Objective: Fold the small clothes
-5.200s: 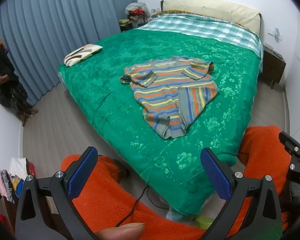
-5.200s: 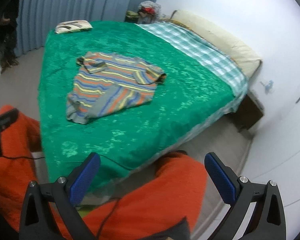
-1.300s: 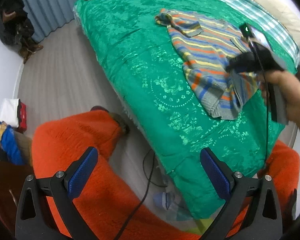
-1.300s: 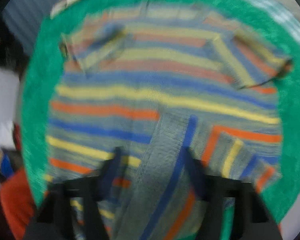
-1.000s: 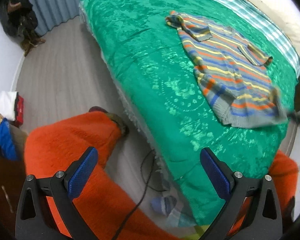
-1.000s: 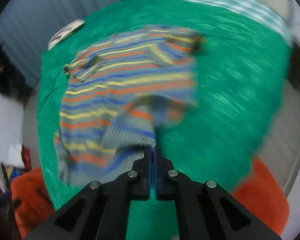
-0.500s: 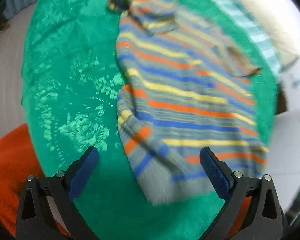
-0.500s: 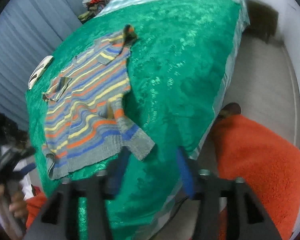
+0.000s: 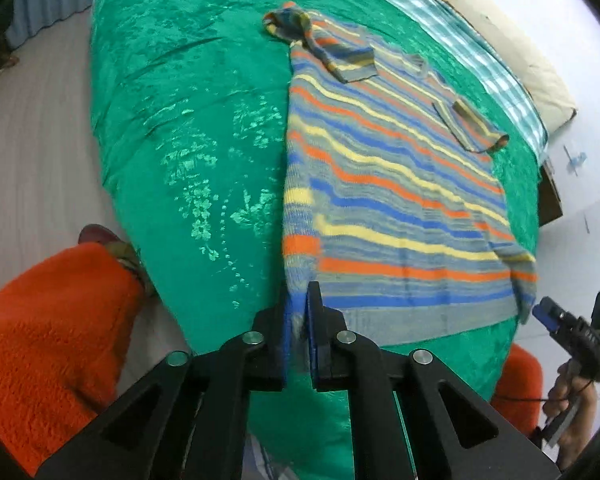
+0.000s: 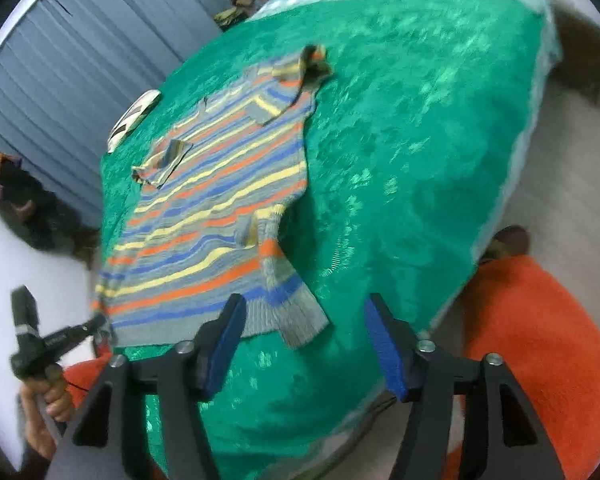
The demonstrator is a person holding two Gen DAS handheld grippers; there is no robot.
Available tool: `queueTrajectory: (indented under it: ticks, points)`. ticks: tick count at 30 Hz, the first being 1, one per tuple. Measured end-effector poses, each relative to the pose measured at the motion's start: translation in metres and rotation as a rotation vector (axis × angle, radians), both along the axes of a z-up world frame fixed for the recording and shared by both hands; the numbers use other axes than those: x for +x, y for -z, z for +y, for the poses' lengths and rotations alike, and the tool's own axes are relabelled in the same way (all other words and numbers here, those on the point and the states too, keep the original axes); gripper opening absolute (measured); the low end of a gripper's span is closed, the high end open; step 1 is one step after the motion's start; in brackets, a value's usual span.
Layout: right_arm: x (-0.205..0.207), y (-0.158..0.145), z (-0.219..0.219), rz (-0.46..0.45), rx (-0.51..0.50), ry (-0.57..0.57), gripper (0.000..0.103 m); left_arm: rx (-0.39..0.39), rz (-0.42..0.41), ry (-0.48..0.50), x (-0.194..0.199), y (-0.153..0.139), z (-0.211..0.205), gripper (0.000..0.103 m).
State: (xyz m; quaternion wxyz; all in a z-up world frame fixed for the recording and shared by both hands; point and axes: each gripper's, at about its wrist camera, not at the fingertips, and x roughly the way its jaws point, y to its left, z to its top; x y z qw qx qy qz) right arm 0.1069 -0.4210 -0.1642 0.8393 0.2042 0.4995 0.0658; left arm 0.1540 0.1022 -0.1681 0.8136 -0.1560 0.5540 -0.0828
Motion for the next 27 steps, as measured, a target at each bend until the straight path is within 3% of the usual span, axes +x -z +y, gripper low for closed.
queueTrajectory:
  ticks: [1, 3, 5, 7, 8, 9, 12, 15, 17, 19, 23, 25, 27]
  points:
    - [0.006, 0.006, 0.000, 0.009, 0.047, -0.009, 0.063, -0.007, 0.004, -0.012, 0.002, 0.004, 0.001, 0.007]
    - [0.015, 0.017, 0.004, 0.031, 0.093, -0.039, 0.067, -0.051, 0.044, -0.034, 0.011, 0.015, -0.001, 0.035]
    - [0.022, 0.027, 0.011, 0.053, 0.079, -0.047, 0.067, -0.113, 0.083, -0.056, 0.010, 0.023, 0.000, 0.046]
    - [0.022, 0.027, 0.015, 0.028, 0.080, -0.078, 0.052, -0.118, 0.072, -0.051, 0.007, 0.022, -0.002, 0.045]
    - [0.021, 0.025, 0.016, 0.019, 0.070, -0.085, 0.023, -0.108, 0.062, -0.034, 0.007, 0.021, -0.004, 0.015]
    - [0.021, 0.024, 0.015, 0.017, 0.068, -0.086, 0.006, -0.095, 0.056, -0.001, 0.008, 0.020, -0.008, 0.002]
    - [0.021, 0.019, 0.006, 0.034, 0.122, -0.072, 0.006, -0.074, 0.042, 0.014, 0.006, 0.012, -0.005, 0.001]
    - [0.013, 0.009, -0.015, 0.066, 0.370, -0.016, 0.006, -0.110, 0.014, -0.007, -0.003, -0.009, 0.017, 0.001]
    - [0.006, 0.005, -0.025, 0.082, 0.449, 0.006, 0.006, -0.097, 0.015, -0.019, -0.006, -0.014, 0.028, 0.001]
    - [0.006, 0.015, -0.029, 0.134, 0.419, 0.026, 0.005, -0.049, 0.041, -0.017, -0.004, -0.003, 0.030, 0.001]
    - [0.015, 0.061, -0.022, 0.234, 0.253, 0.031, 0.004, 0.097, 0.097, 0.021, -0.001, 0.031, 0.010, 0.001]
    - [0.013, 0.068, -0.023, 0.228, 0.269, 0.054, 0.003, 0.164, 0.081, 0.031, -0.003, 0.032, 0.001, 0.002]
    - [0.012, 0.061, -0.017, 0.211, 0.226, 0.037, 0.004, 0.233, 0.081, 0.049, -0.004, 0.030, -0.006, 0.012]
